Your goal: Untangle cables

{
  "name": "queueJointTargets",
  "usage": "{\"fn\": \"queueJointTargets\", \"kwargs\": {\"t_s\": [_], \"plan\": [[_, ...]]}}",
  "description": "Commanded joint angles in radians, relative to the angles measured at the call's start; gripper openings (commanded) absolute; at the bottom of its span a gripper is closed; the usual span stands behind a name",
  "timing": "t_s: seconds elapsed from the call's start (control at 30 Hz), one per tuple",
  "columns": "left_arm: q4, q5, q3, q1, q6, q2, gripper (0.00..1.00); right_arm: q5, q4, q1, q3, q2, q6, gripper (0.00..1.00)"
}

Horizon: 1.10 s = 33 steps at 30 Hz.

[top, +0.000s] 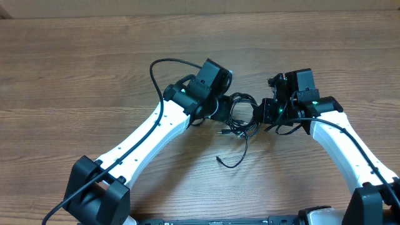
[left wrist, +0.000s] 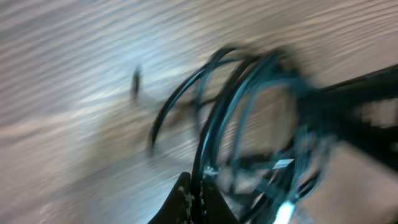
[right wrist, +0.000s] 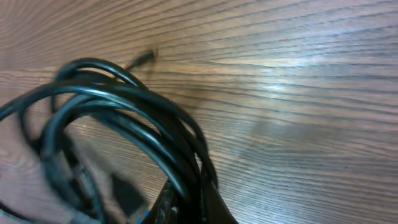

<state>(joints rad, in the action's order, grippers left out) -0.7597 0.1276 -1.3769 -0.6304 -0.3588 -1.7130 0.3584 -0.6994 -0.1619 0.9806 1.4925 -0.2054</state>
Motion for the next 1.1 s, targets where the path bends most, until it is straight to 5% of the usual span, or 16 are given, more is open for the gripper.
{"fn": "queueJointTargets", "kwargs": {"t_s": [0.0,0.2,0.37,0.47,0.63,1.07], "plan": [[-0.063,-0.208,0.000,0.021,0.010,0.032,0.04,-0.050,0.002,0.012,-0.005,-0.002,-0.003,0.04],[-0.156,-0.314,0.000,0.071,-0.044,0.032,0.04,-0.024,0.002,0.011,-0.004,-0.002,-0.006,0.04],[-0.125,-0.182,0.000,0.084,-0.018,0.032,0.04,0.301,0.021,0.011,-0.004,-0.002,0.105,0.04],[-0.145,-0.252,0.000,0.090,-0.029,0.032,0.04,0.362,0.023,0.011,-0.004,-0.002,0.106,0.04],[-0.266,-0.451,0.000,0.166,-0.139,0.038,0.04,0.127,0.001,0.028,-0.004,-0.002,0.045,0.04],[-0.277,-0.416,0.000,0.497,-0.105,0.219,0.04,-0.143,-0.018,0.042,-0.004,-0.002,-0.010,0.04]]}}
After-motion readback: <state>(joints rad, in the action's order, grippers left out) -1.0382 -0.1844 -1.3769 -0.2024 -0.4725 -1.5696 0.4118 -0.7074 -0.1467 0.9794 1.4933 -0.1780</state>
